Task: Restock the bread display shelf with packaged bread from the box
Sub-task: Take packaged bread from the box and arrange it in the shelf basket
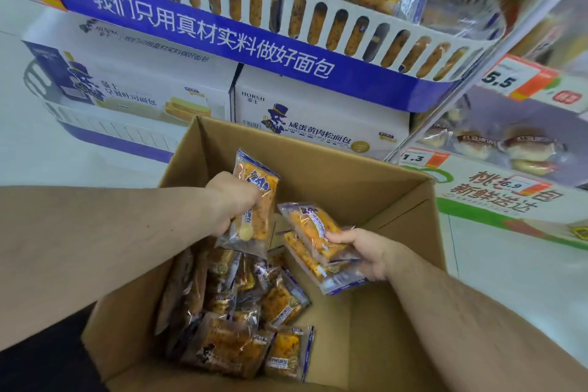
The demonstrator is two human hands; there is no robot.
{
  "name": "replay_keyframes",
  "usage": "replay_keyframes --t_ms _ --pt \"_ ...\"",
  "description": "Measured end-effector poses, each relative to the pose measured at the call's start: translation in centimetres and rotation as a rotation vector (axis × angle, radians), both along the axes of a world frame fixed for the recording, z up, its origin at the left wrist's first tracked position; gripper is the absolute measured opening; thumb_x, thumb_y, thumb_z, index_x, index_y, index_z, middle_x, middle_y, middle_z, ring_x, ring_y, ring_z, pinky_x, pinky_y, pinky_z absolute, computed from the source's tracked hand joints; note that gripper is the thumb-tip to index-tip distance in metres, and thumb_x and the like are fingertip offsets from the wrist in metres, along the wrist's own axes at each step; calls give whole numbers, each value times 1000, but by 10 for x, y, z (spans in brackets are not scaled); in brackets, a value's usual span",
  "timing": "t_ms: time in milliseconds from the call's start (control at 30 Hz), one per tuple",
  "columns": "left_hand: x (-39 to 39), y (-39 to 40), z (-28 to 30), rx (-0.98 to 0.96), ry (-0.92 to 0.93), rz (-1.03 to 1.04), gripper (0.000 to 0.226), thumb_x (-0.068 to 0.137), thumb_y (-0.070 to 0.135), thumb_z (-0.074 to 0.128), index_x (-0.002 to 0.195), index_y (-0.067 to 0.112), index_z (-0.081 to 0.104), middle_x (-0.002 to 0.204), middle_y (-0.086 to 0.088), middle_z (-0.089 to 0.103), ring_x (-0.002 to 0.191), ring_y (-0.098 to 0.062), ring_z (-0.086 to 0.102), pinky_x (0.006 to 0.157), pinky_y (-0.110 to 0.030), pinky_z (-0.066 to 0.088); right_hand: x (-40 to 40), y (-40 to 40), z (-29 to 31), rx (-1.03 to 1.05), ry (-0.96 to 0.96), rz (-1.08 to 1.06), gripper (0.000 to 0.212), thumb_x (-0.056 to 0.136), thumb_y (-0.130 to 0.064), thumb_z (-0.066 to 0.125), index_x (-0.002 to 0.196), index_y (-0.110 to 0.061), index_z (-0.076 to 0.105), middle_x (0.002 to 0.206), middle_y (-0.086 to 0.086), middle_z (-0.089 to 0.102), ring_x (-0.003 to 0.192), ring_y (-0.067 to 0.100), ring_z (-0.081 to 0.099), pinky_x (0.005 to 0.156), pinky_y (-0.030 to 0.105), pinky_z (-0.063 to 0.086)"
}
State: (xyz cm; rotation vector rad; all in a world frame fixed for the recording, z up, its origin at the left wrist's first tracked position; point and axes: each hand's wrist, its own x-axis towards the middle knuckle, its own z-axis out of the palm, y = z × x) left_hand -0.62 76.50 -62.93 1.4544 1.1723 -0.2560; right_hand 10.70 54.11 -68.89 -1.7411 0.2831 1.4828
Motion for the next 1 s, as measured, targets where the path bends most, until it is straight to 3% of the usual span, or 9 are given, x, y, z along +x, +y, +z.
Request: replay_keyframes --t_ms 67,233,333,433,500,633,733,867,1000 --pt "0 -1 12 -22 -49 44 38 78 4 69 115 6 60 109 -18 65 102 -39 61 92 -52 53 0 0 33 89 -30 -68 47 71 -30 73 108 -1 70 104 20 74 86 31 73 81 41 56" --pt "3 -12 24 -179 -176 89 69 57 20 68 125 11 57 118 -16 66 110 -41 62 95 -58 48 -12 1 105 287 -158 -202 44 74 -33 68 107 -5 71 105 18 75 93 32 72 95 48 52" --pt "-9 -31 54 -278 -247 92 50 62 21 66 111 11 65 115 -14 69 108 -37 63 97 -58 48 -27 0 138 415 -230 -257 35 78 -30 64 105 -10 72 103 15 76 91 29 74 92 49 52" --pt "-21 -50 71 -426 -341 73 19 87 13 54 94 8 70 98 -16 71 90 -33 66 93 -58 53 -42 2 150 485 -280 -298 27 79 -27 63 98 -11 74 96 12 78 84 26 76 87 47 53" --pt "-24 -54 73 -540 -430 65 27 95 18 48 96 10 74 103 -18 72 90 -32 69 92 -55 54 -45 7 149 508 -325 -321 34 76 -30 64 104 -11 72 99 11 78 91 27 75 96 50 51" --pt "-22 -53 76 -625 -566 -36 44 93 46 59 126 17 63 118 -14 71 109 -34 68 100 -55 47 -45 19 146 536 -399 -327 38 85 -32 64 118 -13 66 106 10 77 95 26 75 89 46 54" --pt "-19 -52 73 -573 -610 -29 61 78 25 76 132 19 49 114 -15 73 104 -35 70 96 -56 50 -42 23 145 551 -481 -306 53 82 -35 67 131 -16 58 112 8 75 101 27 73 86 44 56" --pt "-15 -49 73 -590 -656 37 50 82 14 70 128 16 50 112 -17 73 101 -36 71 92 -54 54 -40 22 152 528 -601 -342 31 96 -29 60 125 -17 60 105 3 77 94 22 75 81 40 57" --pt "-14 -49 72 -594 -663 89 39 92 14 62 129 12 49 112 -16 73 99 -34 72 79 -46 56 -40 14 160 471 -623 -244 23 101 -26 51 113 -14 66 94 2 79 84 16 76 67 24 56"
